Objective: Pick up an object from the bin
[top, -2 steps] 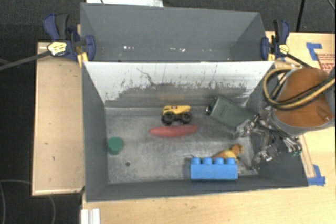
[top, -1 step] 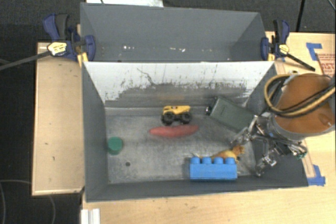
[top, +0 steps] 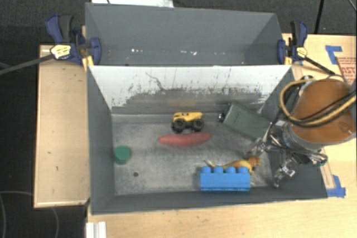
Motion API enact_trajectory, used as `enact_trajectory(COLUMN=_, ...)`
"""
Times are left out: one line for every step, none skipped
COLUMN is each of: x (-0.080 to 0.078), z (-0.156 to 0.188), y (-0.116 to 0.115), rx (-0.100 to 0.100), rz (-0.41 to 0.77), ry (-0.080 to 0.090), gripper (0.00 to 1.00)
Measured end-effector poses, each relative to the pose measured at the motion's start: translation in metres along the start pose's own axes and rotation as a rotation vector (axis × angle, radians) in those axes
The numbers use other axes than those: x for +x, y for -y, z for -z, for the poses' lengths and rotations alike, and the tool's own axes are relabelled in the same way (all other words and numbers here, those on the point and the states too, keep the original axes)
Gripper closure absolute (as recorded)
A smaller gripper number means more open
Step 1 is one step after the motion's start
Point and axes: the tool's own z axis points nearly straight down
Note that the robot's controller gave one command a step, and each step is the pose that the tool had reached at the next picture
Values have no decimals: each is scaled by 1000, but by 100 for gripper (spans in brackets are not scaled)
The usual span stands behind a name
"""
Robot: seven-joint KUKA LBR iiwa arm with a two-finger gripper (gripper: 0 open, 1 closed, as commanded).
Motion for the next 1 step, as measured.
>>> enact_trajectory(x=-41, z=14, y=-7, rx=-2, rz=132, ry=1, gripper=0)
